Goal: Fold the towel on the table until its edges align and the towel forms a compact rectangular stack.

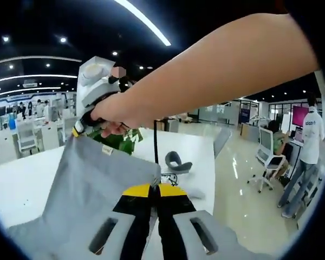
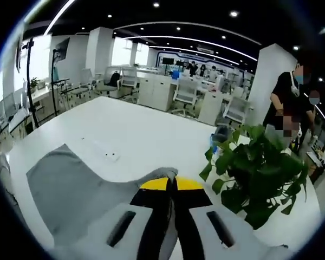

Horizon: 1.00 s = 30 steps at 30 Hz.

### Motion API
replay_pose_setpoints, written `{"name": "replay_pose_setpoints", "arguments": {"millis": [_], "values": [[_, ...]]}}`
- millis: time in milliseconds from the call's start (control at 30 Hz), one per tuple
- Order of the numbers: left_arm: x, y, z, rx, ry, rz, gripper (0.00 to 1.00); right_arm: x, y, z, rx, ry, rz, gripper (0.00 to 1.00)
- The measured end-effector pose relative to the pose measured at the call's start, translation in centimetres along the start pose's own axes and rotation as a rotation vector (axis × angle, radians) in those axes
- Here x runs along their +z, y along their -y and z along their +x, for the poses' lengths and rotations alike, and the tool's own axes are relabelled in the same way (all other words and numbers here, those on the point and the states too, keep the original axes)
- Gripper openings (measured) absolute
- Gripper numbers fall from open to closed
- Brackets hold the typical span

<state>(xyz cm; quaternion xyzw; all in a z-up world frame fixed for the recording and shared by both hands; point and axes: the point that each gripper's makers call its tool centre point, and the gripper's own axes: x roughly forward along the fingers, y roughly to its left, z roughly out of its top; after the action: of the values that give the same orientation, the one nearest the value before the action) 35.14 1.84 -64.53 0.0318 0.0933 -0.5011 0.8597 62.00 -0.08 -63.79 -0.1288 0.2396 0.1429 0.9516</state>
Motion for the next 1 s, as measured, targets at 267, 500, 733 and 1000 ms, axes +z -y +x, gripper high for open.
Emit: {"name": "replay_pose_setpoints", "arguments": {"millis": [267,500,733,1000], "values": [[1.1,-2.5,-2.6,0.029,0.039,0.003,0.03,3.3,-2.7,0.5,-0.006,-0.027,-0.068,0.0],[0.8,-5.0,-5.9,0.058,0.045,0.014,0.03,5.2,-5.8,1.3,0.028,-0.037,-0.082,0.0],[0.8,-7.7,-9.8,0.112,0.088,-0.006,0.03,7.3,-9.0,2.0,0.05,-0.034,-0.112,0.0],[0.4,-10.7,-13.6,0.161,0.133,-0.063,0.03,9.4,-13.1,3.7,0.069,-0.041,-0.157,0.0]]}}
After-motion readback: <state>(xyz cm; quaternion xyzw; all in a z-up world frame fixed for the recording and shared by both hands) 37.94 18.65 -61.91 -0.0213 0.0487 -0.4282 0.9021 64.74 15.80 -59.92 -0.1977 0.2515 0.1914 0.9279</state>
